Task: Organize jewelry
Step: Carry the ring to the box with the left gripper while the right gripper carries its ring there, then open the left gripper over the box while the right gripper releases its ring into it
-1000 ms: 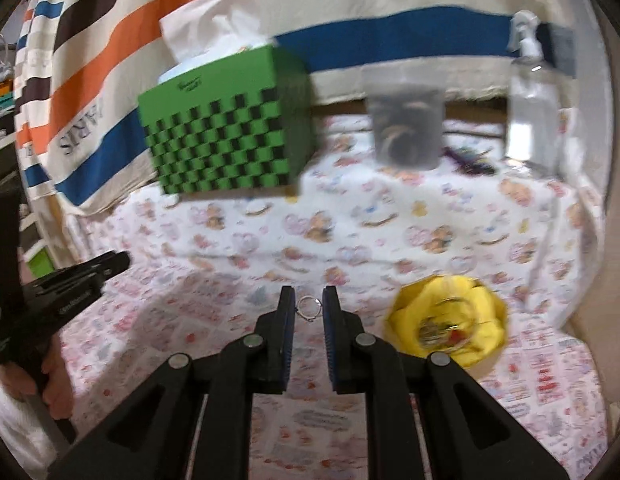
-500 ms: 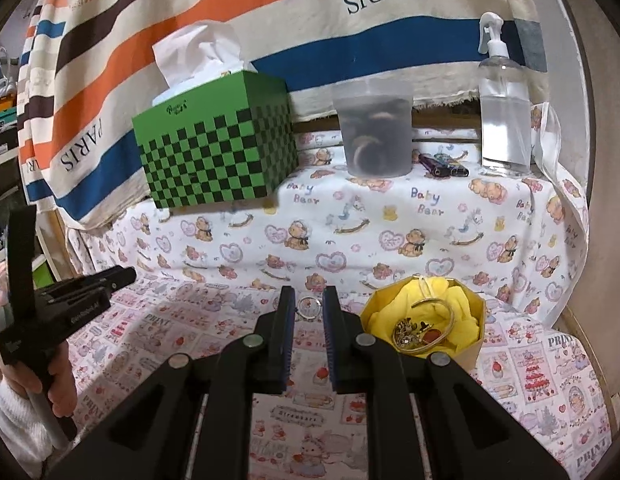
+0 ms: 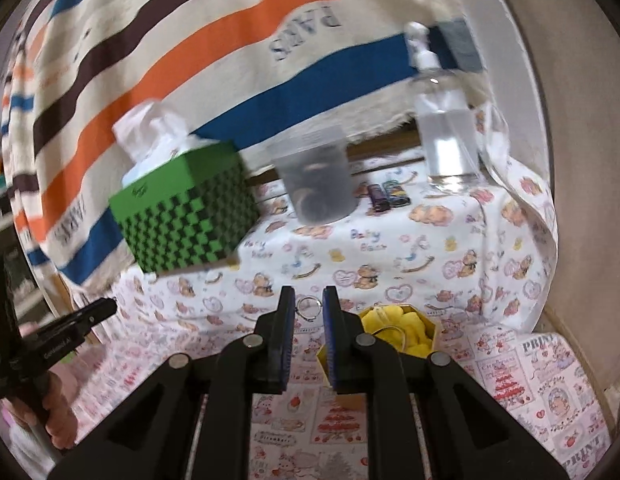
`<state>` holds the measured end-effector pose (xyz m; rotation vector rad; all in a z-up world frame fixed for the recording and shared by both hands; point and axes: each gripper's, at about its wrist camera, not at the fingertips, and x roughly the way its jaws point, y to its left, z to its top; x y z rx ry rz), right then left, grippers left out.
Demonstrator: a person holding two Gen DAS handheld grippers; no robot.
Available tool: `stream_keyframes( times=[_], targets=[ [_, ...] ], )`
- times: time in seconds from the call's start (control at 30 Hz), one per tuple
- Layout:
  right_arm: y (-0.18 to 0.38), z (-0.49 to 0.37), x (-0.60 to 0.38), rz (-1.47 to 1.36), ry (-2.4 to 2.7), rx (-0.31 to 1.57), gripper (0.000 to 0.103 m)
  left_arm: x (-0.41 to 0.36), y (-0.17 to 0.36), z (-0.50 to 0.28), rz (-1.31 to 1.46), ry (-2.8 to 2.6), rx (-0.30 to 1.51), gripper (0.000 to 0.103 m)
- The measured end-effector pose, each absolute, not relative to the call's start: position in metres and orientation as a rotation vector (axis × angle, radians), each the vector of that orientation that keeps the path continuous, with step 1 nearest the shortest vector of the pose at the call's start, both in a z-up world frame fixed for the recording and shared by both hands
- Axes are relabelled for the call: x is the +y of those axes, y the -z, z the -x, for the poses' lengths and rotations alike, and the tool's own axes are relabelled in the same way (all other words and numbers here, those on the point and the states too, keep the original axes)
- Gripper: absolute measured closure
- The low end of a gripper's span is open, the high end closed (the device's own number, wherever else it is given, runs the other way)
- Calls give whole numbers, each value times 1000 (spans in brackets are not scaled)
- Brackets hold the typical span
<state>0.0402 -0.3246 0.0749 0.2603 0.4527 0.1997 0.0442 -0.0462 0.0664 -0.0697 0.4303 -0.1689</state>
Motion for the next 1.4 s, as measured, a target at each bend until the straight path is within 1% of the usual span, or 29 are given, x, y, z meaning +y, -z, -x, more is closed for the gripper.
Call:
stream_keyframes(
  times=[0.17,0.23,0.33,0.47,0.57,0.8,0.93,1.17,1.37,1.4],
  targets=[
    [-70,-50,-346,-343,-200,484,90,-81,-79,-55,66,252,442,84],
    [-69,-55,-355,-392,-215,508,90,-96,-82,-62,85,303,474,84],
    [-71,-54,-366,-444,-240,493,90,-117,-87,-76,130,390,530,84],
    [-64,-61,-376,-468,-216,512,90,-146,-89,-93,119,449,529,84],
    [-53,-71,-380,-487,-211,551,90,-164,-77,-108,124,485,571,84],
    [-33,-85,-386,-487,-182,604,90,-196,-32,-127,86,527,613,84],
    [-16,-96,-390,-522,-193,667,90,-198,-16,-136,102,561,661,84],
    [-3,-103,-393,-542,-190,700,90,-197,11,-144,134,624,761,84],
    [0,-106,-389,-539,-203,723,90,-201,19,-150,160,664,792,84],
    [0,-106,-389,-541,-205,724,90,-201,19,-149,159,663,791,83]
  ],
)
